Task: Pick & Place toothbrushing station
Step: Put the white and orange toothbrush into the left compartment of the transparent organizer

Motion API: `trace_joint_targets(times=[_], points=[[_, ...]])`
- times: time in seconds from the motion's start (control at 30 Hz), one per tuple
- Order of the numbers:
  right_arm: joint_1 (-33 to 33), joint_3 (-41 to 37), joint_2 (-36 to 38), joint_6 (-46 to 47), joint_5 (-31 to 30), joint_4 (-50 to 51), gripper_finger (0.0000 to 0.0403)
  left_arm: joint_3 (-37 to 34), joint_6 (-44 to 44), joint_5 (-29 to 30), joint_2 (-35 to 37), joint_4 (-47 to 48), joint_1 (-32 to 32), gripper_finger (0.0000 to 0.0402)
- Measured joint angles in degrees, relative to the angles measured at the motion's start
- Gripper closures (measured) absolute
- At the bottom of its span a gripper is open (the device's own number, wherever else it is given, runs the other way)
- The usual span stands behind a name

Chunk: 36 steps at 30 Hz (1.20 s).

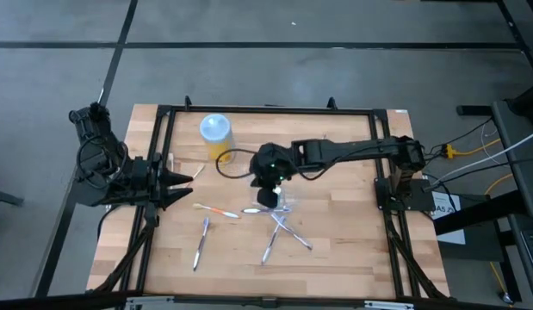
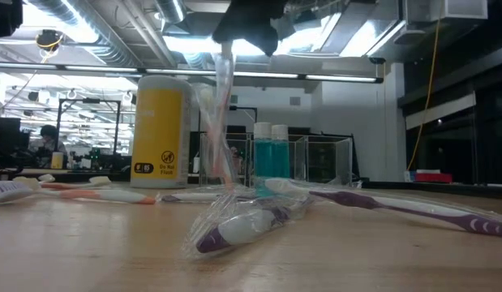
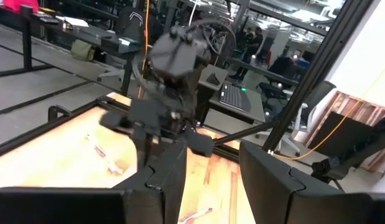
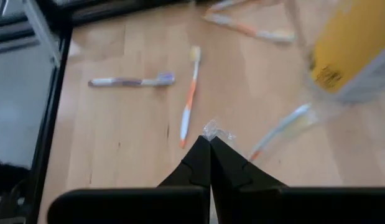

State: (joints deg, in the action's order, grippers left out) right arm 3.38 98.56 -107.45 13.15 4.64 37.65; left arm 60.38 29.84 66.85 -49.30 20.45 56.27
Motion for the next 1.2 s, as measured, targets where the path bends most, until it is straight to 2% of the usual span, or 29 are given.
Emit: trace_joint_targets(times=[0.6,0.7,0.87,1.0,1.1,1.2], points=[[-1.8,-3.9,-1.5,1.3,2.1,-7.5,0.0397,0.0,0.4,0.0,0.0,-0.4,0.0,0.0258],[-1.9,-3.9,-1.7,2.2,2.2,-9.2,0.0368,0.0,0.0,0.1,0.0,-1.2,0.0,0.0258],[-2.1,-3.9,-1.7,4.3,-0.6,-9.8,0.0298,0.0,-0.5,0.1,0.0,-1.5,0.0,0.0258],[-2.1,-3.9,-1.7,5.8,-0.6,-10.8,0.0249,0.0,-0.6,0.1,0.0,-1.4,0.0,0.0258],[-2.2,-3.9,-1.7,7.7,-0.1,-12.3,0.0224,0.0,-0.6,0.1,0.0,-1.4,0.0,0.0258],[-2.0,-3.9,-1.4,10.4,3.1,-14.5,0.0212,0.0,-0.2,-0.1,0.0,-1.0,0.0,0.0258]])
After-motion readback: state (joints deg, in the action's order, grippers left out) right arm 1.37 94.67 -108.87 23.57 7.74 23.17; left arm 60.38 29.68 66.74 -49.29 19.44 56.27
